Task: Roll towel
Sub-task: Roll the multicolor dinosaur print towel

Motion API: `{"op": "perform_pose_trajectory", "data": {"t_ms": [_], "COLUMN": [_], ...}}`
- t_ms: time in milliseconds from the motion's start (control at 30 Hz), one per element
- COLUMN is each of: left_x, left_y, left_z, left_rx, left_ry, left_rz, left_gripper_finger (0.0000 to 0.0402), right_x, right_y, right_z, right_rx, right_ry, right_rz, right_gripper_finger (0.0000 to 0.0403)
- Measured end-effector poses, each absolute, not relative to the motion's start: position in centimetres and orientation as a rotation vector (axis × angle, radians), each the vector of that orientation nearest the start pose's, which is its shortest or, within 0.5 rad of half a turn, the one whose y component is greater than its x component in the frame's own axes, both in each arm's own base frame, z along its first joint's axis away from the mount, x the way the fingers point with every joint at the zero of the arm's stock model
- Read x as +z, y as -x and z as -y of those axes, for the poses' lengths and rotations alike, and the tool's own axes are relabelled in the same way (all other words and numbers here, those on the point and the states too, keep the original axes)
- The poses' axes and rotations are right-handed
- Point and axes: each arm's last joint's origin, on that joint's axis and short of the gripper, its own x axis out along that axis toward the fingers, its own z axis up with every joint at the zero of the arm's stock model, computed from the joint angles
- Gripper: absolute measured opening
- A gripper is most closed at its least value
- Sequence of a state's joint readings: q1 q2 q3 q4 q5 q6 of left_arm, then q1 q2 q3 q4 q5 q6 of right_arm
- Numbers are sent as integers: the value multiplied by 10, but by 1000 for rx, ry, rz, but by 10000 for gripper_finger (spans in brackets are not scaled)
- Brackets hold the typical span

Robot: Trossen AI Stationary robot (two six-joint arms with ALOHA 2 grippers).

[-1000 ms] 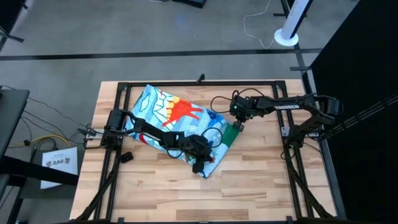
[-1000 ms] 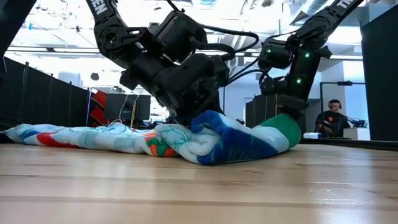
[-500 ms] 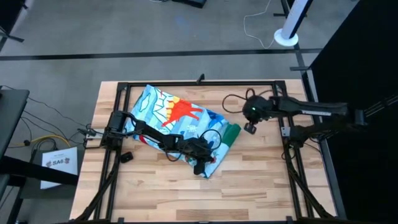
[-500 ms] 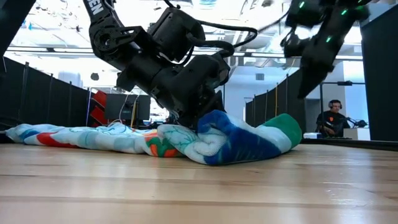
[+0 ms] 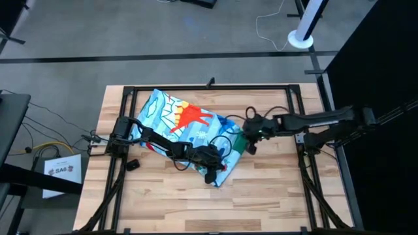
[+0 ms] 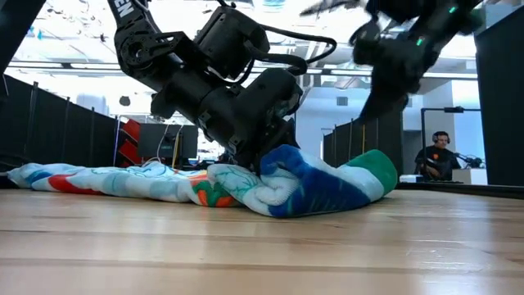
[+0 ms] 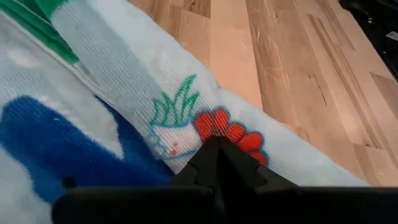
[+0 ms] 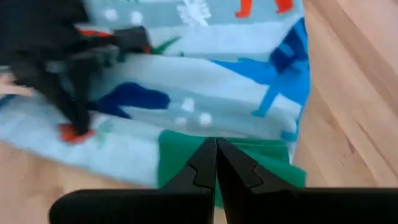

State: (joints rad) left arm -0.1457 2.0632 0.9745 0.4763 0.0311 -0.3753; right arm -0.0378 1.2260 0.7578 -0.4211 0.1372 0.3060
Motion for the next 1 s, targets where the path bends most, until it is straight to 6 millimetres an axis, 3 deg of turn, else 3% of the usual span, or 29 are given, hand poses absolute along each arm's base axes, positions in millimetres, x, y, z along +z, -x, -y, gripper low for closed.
{"op": "perform_pose_trajectory", "data": {"t_ms": [233, 433, 567, 833, 1000], "left_x": [88, 88, 88, 88, 88], "left_y": [-384, -384, -384, -384, -384], "left_z": [57, 57, 56, 54, 54], "left_rx": [-25, -19, -15, -14, -14], "left_ry": [309, 302, 310, 304, 303], "left_rz": [-680, -682, -682, -678, -676], "left_gripper_finger": [0, 0, 0, 0, 0], "right_x": [191, 194, 203, 176, 174], "right_y": [-245, -233, -225, -226, -229], "right_z": [21, 20, 19, 34, 42], "right_rx": [-459, -466, -468, -510, -530], "right_ry": [-91, -79, -85, -97, -117], "right_rz": [-1003, -1073, -1061, -1040, -982], "right_gripper_finger": [0, 0, 0, 0, 0]}}
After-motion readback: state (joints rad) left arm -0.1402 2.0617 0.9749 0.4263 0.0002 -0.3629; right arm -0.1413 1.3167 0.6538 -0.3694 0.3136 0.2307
